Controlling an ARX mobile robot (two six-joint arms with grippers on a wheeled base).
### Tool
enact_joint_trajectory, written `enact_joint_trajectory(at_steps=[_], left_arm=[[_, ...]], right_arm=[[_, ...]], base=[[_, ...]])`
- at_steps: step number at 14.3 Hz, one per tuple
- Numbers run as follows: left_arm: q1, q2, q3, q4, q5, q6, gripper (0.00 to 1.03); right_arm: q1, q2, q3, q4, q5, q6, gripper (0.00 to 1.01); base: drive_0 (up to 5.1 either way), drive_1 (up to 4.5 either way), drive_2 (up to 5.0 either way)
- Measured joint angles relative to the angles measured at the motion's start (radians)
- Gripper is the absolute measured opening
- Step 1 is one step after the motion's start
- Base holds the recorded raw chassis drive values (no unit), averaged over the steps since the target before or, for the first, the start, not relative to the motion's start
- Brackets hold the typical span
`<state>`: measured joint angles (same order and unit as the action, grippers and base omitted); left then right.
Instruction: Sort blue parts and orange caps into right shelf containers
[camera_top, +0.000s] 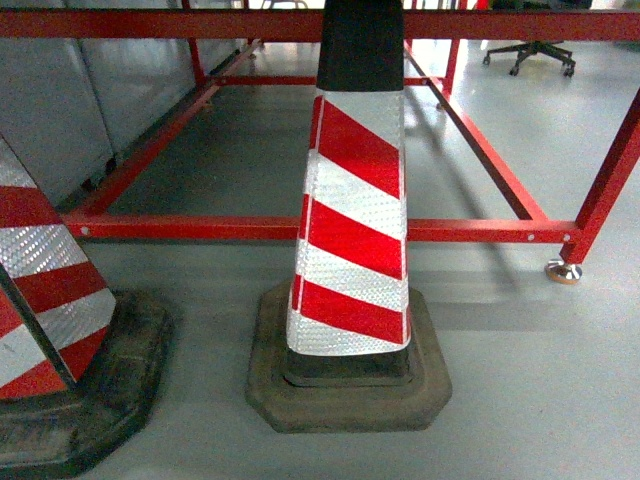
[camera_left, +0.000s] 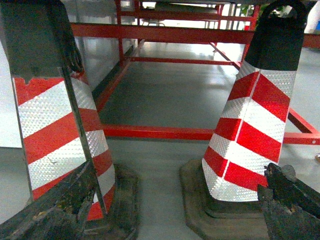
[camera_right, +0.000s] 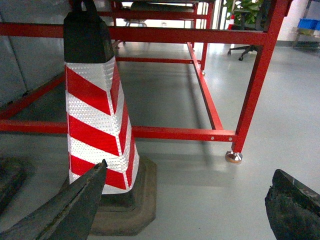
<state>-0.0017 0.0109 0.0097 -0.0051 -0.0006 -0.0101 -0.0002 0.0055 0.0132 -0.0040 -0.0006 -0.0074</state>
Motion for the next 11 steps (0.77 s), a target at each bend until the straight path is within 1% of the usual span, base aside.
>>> enact_joint_trajectory(at_steps=[11], left_arm=[[0.0, 0.0, 0.0, 0.0, 0.0, 0.0, 0.98]], right_arm=[[0.0, 0.0, 0.0, 0.0, 0.0, 0.0, 0.98]], base=[[0.0, 0.0, 0.0]])
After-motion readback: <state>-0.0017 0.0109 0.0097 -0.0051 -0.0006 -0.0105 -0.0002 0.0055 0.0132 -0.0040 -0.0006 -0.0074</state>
